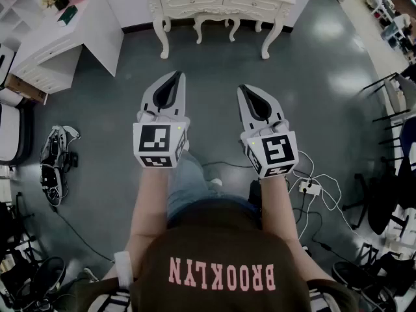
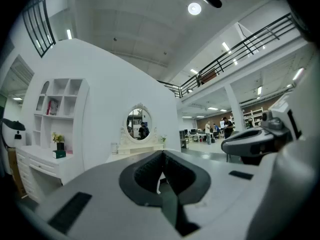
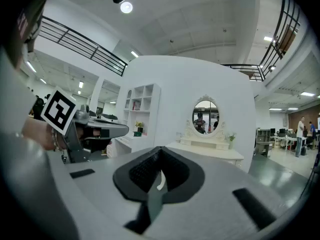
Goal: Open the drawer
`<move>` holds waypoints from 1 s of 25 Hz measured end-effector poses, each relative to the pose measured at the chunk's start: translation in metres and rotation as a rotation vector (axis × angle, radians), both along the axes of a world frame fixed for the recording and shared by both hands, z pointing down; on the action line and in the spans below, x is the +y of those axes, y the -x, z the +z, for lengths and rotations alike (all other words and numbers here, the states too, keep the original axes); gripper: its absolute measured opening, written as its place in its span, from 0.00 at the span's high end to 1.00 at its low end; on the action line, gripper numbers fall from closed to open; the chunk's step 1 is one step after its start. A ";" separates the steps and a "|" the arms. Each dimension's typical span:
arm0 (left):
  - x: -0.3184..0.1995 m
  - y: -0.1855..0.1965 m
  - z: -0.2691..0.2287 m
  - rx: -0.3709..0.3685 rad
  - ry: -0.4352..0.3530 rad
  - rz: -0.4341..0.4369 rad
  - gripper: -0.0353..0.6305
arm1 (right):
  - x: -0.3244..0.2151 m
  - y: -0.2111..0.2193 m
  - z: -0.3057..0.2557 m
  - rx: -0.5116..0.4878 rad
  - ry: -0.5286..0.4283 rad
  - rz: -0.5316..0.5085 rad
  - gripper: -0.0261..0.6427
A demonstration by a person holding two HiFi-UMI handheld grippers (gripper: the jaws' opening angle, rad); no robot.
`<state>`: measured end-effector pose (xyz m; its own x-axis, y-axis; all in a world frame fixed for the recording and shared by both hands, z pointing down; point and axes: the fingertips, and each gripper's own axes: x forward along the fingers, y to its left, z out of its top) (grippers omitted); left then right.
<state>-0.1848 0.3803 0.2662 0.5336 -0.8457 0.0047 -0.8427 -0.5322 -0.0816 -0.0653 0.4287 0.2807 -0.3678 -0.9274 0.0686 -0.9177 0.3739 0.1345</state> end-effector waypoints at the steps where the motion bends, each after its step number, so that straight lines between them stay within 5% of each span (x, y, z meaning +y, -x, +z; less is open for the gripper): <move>1: 0.000 -0.001 0.002 -0.001 0.003 0.001 0.94 | 0.001 -0.001 0.001 0.001 0.002 0.003 0.97; 11: -0.020 -0.018 0.010 0.003 0.033 0.020 0.94 | -0.014 -0.024 0.004 -0.005 0.021 0.044 0.97; 25: -0.206 -0.035 0.044 0.013 0.118 0.025 0.94 | -0.191 -0.044 0.027 -0.053 0.058 0.064 0.97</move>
